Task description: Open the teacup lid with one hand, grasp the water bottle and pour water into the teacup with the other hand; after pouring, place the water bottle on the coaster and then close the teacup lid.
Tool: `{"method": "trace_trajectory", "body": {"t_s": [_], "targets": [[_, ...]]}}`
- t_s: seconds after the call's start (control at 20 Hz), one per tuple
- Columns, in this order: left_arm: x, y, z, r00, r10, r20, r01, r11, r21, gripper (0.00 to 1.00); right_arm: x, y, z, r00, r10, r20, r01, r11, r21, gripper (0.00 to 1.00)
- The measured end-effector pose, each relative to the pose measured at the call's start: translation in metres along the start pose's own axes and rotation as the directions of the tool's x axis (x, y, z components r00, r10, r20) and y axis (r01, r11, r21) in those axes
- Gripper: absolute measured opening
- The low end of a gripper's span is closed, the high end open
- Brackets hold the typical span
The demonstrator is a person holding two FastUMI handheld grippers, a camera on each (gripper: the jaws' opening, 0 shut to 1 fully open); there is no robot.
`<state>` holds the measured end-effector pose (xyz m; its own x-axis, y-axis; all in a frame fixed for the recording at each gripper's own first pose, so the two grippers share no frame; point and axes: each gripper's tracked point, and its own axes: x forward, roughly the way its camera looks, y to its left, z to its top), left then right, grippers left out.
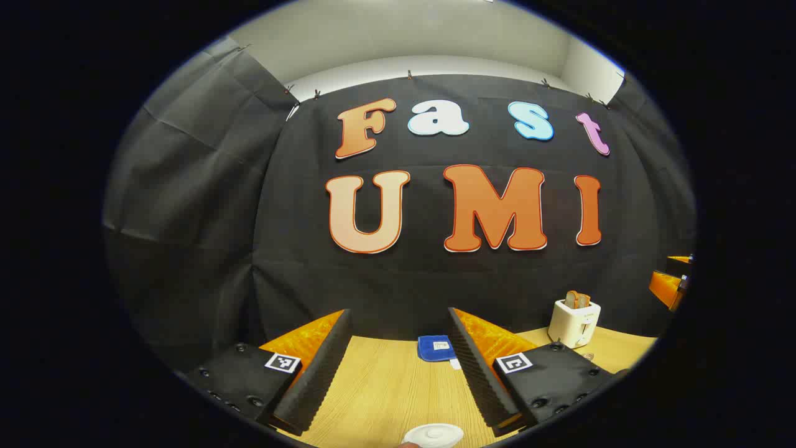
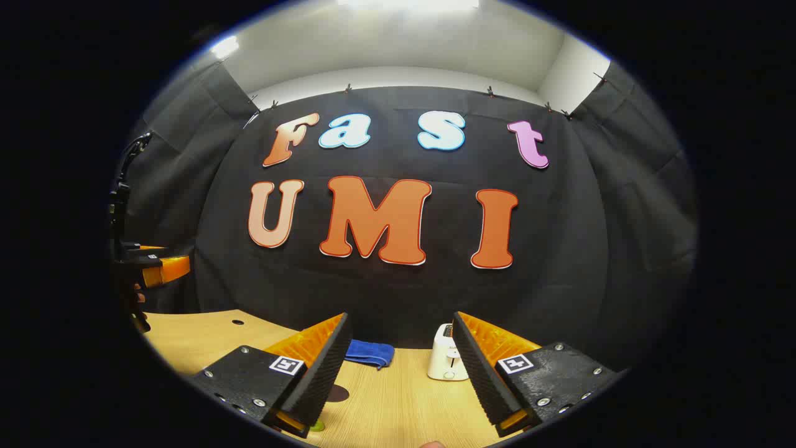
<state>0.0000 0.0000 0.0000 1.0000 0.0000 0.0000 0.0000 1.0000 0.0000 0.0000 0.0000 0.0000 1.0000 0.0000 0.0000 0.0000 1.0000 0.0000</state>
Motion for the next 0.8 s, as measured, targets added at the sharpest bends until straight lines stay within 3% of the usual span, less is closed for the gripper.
{"method": "trace_trajectory", "body": {"t_s": [0.8], "targets": [[-0.007, -0.006, 0.002, 1.0, -0.019, -0.007, 0.019, 1.0, 0.008, 0.99, -0.003, 0.015, 0.005, 0.998, 0.055, 0.01, -0.055, 0.998, 0.016, 0.98]]}}
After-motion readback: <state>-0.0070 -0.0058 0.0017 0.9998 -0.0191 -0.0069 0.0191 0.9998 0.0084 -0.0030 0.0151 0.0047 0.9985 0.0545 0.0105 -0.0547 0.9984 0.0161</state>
